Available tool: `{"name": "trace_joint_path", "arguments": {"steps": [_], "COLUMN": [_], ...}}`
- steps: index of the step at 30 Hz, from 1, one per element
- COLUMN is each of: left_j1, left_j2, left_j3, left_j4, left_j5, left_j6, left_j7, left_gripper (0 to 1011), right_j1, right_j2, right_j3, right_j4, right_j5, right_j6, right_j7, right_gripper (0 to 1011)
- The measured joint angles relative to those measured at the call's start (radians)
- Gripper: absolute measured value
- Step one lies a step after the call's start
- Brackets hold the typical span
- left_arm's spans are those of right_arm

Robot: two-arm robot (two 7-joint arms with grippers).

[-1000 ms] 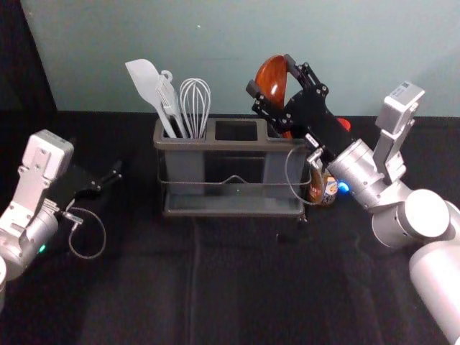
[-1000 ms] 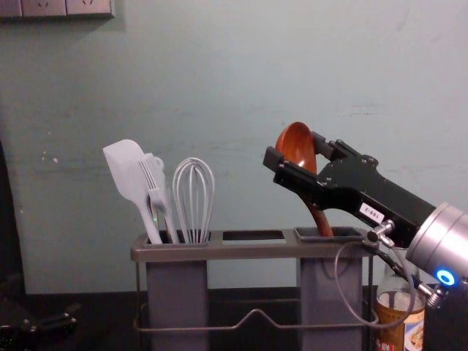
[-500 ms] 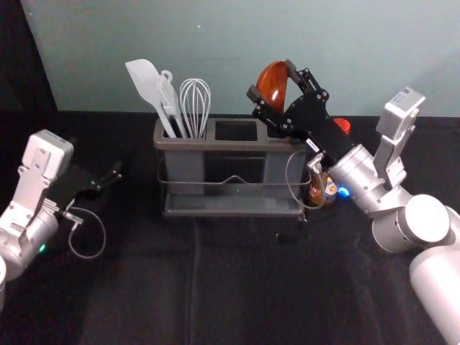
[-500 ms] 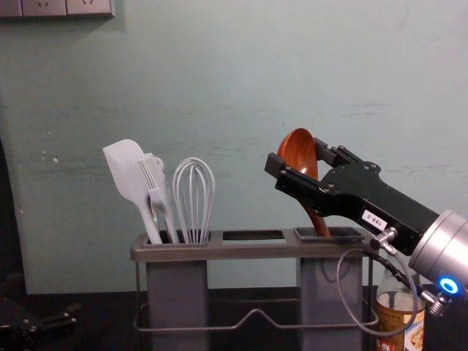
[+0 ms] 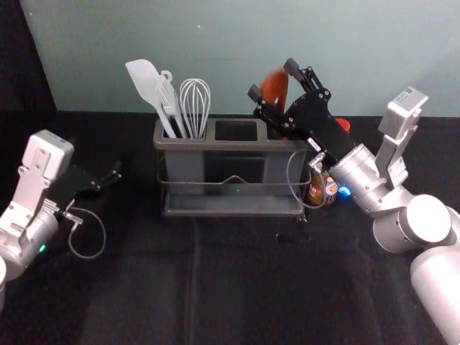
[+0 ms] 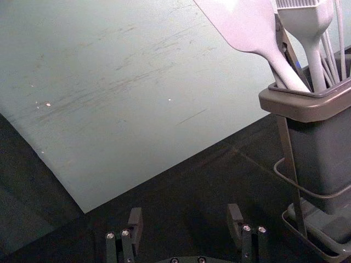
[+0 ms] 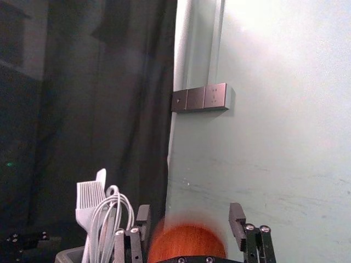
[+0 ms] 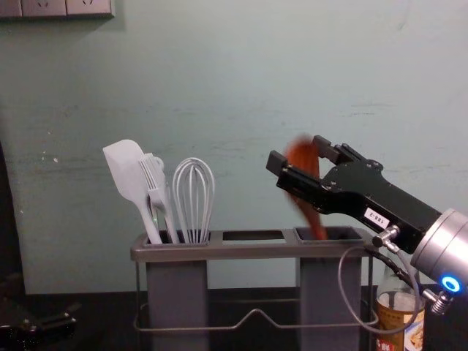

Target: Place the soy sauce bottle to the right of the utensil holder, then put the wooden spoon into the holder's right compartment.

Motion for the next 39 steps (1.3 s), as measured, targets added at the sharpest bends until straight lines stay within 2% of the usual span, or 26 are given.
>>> {"name": "trace_joint_path", "arguments": {"steps": [5, 26, 30, 34, 38, 39], "left_j1": [0.0, 0.0, 0.0, 0.0, 0.0, 0.0], "left_j2": [0.0, 0.0, 0.0, 0.0, 0.0, 0.0], "left_j3": [0.0, 0.0, 0.0, 0.0, 0.0, 0.0], "left_j4": [0.0, 0.0, 0.0, 0.0, 0.0, 0.0], "left_j5": [0.0, 0.0, 0.0, 0.0, 0.0, 0.0], "left_j6": [0.0, 0.0, 0.0, 0.0, 0.0, 0.0], "left_j7": [0.0, 0.0, 0.0, 0.0, 0.0, 0.0], "left_gripper": [1005, 1005, 1005, 1005, 1005, 1005], "right_j1": [-0.004, -0.006, -0.012, -0.021, -0.04, -0.049], "right_j2": [-0.003, -0.007, -0.01, -0.013, -0.014, -0.016], "right_j3": [0.004, 0.016, 0.026, 0.048, 0.08, 0.097], "right_j4": [-0.004, -0.02, -0.039, -0.062, -0.092, -0.102], "right_j5": [0.0, 0.015, 0.026, 0.026, 0.013, 0.004], "right_j6": [0.001, 0.003, -0.025, -0.078, -0.12, -0.137], "right_j7": [-0.006, -0.011, -0.007, -0.018, -0.055, -0.076], "right_gripper": [1003, 1002, 1002, 1002, 1002, 1002]}}
